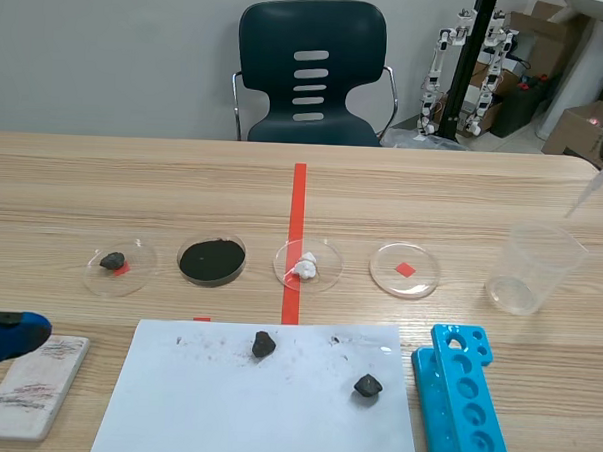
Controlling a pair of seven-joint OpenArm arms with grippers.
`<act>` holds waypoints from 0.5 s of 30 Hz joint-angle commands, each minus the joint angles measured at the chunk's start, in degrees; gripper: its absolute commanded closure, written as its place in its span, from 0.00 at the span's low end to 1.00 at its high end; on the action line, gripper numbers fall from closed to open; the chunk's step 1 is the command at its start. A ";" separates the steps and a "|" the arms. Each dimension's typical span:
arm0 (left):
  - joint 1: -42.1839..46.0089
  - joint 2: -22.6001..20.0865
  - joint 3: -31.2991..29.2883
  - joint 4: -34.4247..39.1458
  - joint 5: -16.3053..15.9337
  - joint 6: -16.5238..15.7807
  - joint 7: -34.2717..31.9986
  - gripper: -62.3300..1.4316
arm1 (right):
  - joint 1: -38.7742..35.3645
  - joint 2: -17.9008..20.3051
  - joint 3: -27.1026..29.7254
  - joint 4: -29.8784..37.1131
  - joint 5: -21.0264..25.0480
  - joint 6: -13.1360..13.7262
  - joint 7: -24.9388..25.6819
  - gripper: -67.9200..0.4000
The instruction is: Put the dropper in the beaker
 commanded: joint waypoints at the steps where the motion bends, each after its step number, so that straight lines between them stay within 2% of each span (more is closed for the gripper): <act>1: 0.31 -0.20 0.11 0.42 -0.37 -0.09 -0.81 0.00 | 1.99 0.17 0.00 -1.66 0.33 -0.59 0.85 0.98; 15: 0.31 -0.20 0.11 0.42 -0.37 -0.09 -0.83 0.00 | 13.64 0.17 -0.07 -13.97 0.35 -0.50 0.61 0.98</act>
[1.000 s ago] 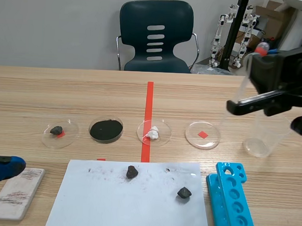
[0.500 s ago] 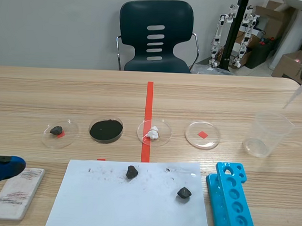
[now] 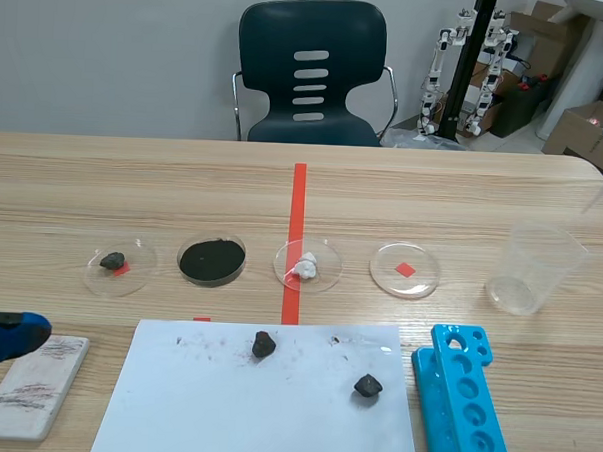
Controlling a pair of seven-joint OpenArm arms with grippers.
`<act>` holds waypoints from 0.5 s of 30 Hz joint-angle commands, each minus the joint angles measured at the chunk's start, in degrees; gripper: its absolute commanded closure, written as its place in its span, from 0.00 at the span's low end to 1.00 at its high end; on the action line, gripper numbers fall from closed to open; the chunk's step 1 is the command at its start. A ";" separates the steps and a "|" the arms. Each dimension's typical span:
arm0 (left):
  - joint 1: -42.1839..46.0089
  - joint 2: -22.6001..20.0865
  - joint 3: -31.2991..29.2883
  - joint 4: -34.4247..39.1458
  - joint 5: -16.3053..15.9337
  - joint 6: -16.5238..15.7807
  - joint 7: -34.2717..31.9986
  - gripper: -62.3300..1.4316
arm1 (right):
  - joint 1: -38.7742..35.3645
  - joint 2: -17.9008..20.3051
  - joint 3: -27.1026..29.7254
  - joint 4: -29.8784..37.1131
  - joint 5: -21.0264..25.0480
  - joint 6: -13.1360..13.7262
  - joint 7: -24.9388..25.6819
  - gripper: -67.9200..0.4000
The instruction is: Put the dropper in the beaker
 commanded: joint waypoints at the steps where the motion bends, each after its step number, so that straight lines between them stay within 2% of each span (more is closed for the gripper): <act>1: 0.31 -0.20 0.11 0.42 -0.39 -0.09 -0.81 0.00 | 1.64 0.35 -0.17 -0.35 0.20 0.07 0.66 0.98; 8: 0.31 -0.20 0.11 0.42 -0.39 -0.09 -0.81 0.00 | 7.15 0.35 -2.95 -7.34 0.17 1.75 0.66 0.98; 15: 0.31 -0.20 0.11 0.42 -0.39 -0.09 -0.81 0.00 | 9.60 0.33 -6.25 -12.39 0.17 1.79 1.09 0.98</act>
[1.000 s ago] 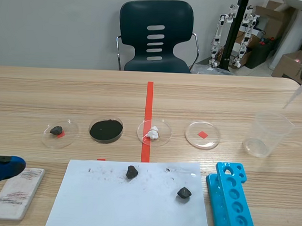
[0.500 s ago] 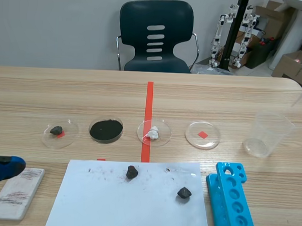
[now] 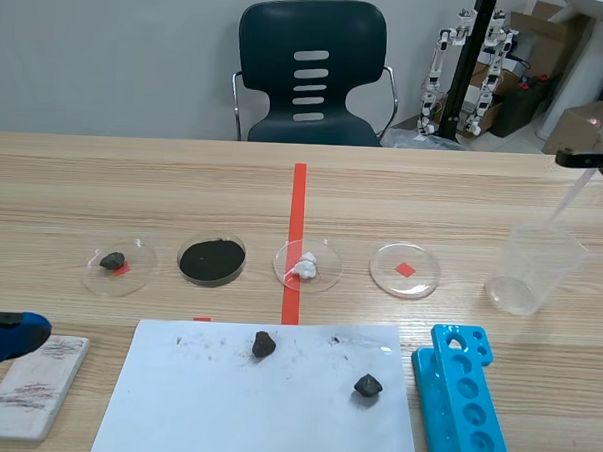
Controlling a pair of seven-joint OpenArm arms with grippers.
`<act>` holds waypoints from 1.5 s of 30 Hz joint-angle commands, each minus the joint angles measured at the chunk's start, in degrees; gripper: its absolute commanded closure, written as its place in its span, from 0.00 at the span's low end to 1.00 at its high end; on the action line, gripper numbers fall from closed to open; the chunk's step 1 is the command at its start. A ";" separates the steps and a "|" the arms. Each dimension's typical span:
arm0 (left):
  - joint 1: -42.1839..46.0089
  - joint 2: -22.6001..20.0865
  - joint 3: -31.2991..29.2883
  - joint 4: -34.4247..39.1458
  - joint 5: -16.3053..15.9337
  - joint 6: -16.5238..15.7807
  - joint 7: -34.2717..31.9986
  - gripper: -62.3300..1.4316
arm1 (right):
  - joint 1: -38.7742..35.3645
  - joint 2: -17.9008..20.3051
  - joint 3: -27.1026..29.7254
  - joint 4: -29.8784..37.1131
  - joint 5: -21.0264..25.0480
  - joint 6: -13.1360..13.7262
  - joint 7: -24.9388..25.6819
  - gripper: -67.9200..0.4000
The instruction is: Put the dropper in the beaker
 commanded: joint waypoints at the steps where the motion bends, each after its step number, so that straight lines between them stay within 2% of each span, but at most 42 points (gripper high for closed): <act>1: 0.31 -0.20 0.11 0.42 -0.37 -0.09 -0.83 0.00 | 0.85 0.33 -0.13 0.17 0.20 -0.13 1.25 0.98; 17: 0.31 -0.20 0.11 0.42 -0.37 -0.09 -0.83 0.00 | 1.05 0.33 -3.78 -8.92 -0.70 0.09 8.00 0.98; 28: 0.31 -0.20 0.11 0.42 -0.37 -0.09 -0.83 0.00 | 1.07 0.17 -3.91 -14.19 -0.76 0.33 12.96 0.98; 32: 0.31 -0.17 0.11 0.42 -0.37 -0.09 -0.83 0.00 | 1.53 0.13 -3.93 -16.72 -1.81 2.32 14.45 0.98; 45: 0.31 -0.20 0.11 0.42 -0.37 -0.09 -0.83 0.00 | 2.93 0.00 -3.93 -21.66 -2.43 3.32 16.33 0.98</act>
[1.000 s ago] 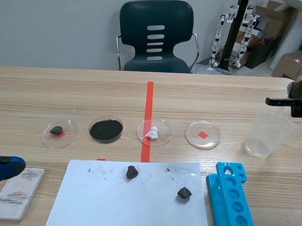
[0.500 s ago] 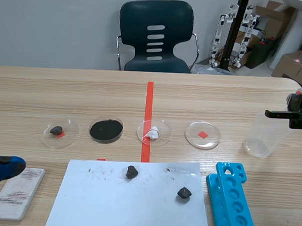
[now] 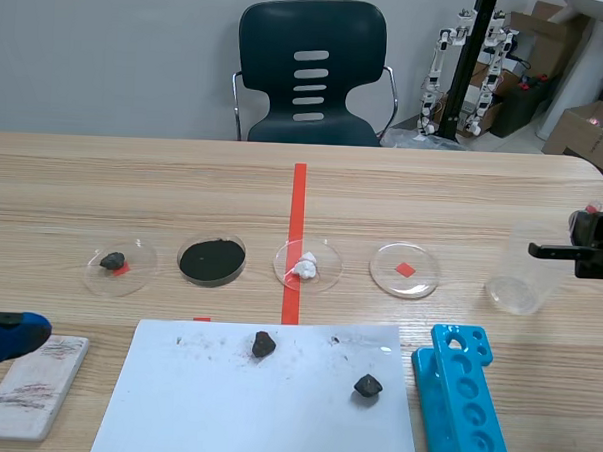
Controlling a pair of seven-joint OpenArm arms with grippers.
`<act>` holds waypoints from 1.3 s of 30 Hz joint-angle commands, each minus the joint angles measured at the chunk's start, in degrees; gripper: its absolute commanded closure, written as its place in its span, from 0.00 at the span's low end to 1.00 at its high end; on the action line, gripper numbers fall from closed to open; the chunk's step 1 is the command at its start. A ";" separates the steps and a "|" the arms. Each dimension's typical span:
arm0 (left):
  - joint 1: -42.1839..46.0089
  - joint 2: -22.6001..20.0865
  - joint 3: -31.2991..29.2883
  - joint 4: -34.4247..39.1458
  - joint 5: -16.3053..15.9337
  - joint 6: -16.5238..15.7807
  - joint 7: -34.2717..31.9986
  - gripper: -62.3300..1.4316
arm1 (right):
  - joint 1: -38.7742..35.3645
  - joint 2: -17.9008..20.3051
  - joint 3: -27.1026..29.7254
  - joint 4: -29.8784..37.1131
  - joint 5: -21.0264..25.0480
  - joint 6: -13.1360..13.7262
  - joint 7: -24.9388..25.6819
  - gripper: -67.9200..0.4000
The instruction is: Put the dropper in the beaker
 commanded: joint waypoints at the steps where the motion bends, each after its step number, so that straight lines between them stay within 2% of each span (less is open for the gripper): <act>1: 0.31 -0.20 0.11 0.42 -0.37 -0.09 -0.83 0.00 | 1.01 0.15 0.02 0.92 0.07 0.02 0.90 0.98; 7: 0.31 -0.20 0.11 0.42 -0.37 -0.09 -0.83 0.00 | 0.98 0.15 0.02 0.92 0.04 0.04 1.55 0.98; 11: 0.31 -0.20 0.11 0.42 -0.37 -0.09 -0.83 0.00 | 0.98 0.15 0.02 0.92 0.04 0.04 1.53 0.85; 15: 0.31 -0.20 0.11 0.42 -0.37 -0.09 -0.83 0.00 | 0.98 0.17 0.02 0.92 -0.59 0.04 1.53 0.61; 20: 0.31 -0.20 0.11 0.42 -0.37 -0.09 -0.83 0.00 | 0.96 0.17 0.02 0.92 -0.59 0.04 1.53 0.17; 22: 0.31 -0.20 0.11 0.42 -0.37 -0.09 -0.83 0.00 | 0.96 0.17 0.02 0.92 -0.59 0.04 1.51 0.07; 24: 0.31 -0.20 0.11 0.42 -0.37 -0.09 -0.83 0.00 | 0.92 0.17 0.02 0.92 -0.61 0.02 1.51 0.03; 39: 0.31 -0.20 0.11 0.42 -0.37 -0.09 -0.83 0.00 | 0.83 0.17 0.02 0.92 -0.76 0.02 1.51 0.03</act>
